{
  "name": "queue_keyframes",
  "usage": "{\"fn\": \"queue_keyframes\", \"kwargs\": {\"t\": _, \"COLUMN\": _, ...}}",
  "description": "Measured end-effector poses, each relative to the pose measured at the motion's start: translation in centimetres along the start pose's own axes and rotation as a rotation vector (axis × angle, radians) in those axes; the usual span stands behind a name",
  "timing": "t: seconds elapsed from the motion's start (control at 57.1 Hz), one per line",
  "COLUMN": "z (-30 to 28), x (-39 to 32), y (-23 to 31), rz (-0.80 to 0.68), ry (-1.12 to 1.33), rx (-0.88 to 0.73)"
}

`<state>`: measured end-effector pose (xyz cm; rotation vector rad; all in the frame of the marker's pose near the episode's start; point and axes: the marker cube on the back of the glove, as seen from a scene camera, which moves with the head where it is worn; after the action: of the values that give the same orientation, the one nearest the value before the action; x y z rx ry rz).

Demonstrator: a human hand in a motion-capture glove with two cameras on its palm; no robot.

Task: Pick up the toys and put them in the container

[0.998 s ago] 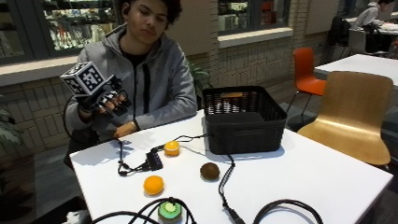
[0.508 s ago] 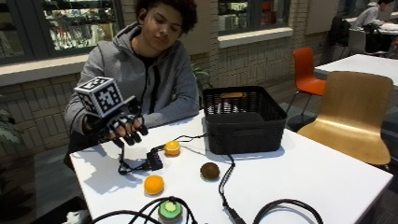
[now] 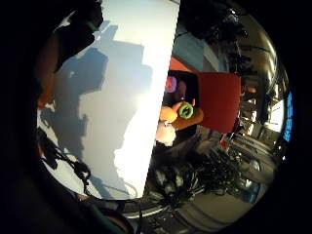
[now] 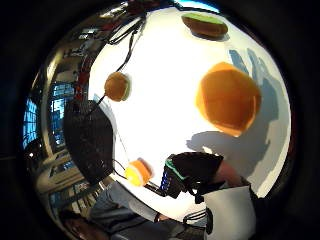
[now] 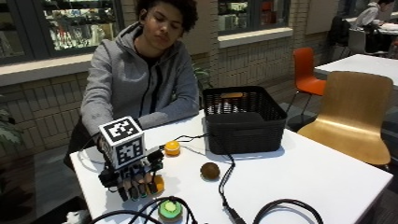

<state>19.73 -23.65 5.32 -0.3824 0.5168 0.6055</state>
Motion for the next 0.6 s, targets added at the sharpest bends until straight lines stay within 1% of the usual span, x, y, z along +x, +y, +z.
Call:
{"fn": "queue_keyframes", "kwargs": {"t": 0.123, "z": 0.9, "x": 0.0, "y": -0.6, "rz": 0.006, "ry": 0.06, "rx": 0.046}}
{"fn": "queue_keyframes", "kwargs": {"t": 0.228, "z": 0.8, "x": -0.2, "y": -1.3, "rz": -0.031, "ry": 0.032, "rx": 0.128}}
{"fn": "queue_keyframes", "kwargs": {"t": 0.333, "z": 0.7, "x": -0.5, "y": -1.6, "rz": -0.054, "ry": 0.023, "rx": 0.153}}
{"fn": "queue_keyframes", "kwargs": {"t": 0.49, "z": 1.1, "x": -1.3, "y": -0.9, "rz": -0.049, "ry": 0.051, "rx": 0.218}}
{"fn": "queue_keyframes", "kwargs": {"t": 0.595, "z": 1.0, "x": -1.6, "y": -0.9, "rz": -0.072, "ry": 0.061, "rx": 0.228}}
